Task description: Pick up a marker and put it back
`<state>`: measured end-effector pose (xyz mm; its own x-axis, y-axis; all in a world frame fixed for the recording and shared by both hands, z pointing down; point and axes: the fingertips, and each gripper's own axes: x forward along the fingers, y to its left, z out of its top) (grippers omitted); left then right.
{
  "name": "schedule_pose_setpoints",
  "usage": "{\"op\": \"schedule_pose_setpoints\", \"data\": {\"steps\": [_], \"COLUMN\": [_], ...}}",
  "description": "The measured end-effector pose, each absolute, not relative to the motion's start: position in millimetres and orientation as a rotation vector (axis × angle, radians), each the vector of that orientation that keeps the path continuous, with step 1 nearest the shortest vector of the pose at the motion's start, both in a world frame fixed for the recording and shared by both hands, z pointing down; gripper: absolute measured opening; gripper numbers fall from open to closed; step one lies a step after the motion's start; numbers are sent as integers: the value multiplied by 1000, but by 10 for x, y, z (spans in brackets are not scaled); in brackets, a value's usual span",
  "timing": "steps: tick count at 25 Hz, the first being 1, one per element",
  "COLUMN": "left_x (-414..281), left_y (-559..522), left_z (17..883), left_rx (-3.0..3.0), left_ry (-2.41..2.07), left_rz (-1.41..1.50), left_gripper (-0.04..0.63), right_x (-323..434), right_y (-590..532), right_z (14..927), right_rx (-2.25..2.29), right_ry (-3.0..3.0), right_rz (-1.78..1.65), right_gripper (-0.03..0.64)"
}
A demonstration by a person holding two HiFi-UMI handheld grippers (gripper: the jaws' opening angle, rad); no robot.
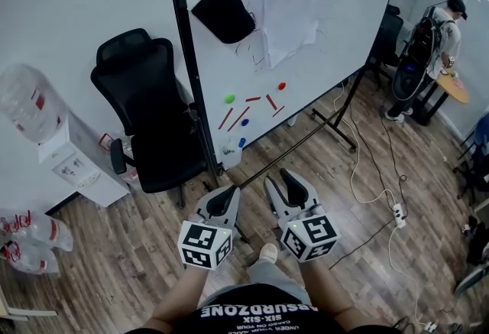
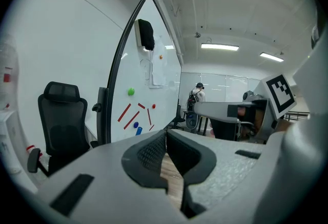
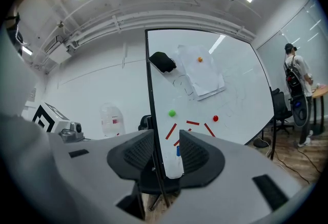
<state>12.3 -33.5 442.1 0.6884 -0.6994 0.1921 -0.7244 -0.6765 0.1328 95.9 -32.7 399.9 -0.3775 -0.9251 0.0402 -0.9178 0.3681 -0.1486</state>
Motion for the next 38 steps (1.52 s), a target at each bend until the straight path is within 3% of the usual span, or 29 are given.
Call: {"op": "schedule_pose_setpoints", "data": {"steps": [38], "left_x": [202], "left_y": [-1201], "left_z": [4655], "left_rx": [2467], "left_ry": [-1500], "left_rz": [136], "left_gripper": [8], "right_x": [835], "right_y": [-1454], "right_z": [4704], "right_rx": [-1351], "right_ry": [2971], "right_rz": [-380], "right_gripper": [181]}}
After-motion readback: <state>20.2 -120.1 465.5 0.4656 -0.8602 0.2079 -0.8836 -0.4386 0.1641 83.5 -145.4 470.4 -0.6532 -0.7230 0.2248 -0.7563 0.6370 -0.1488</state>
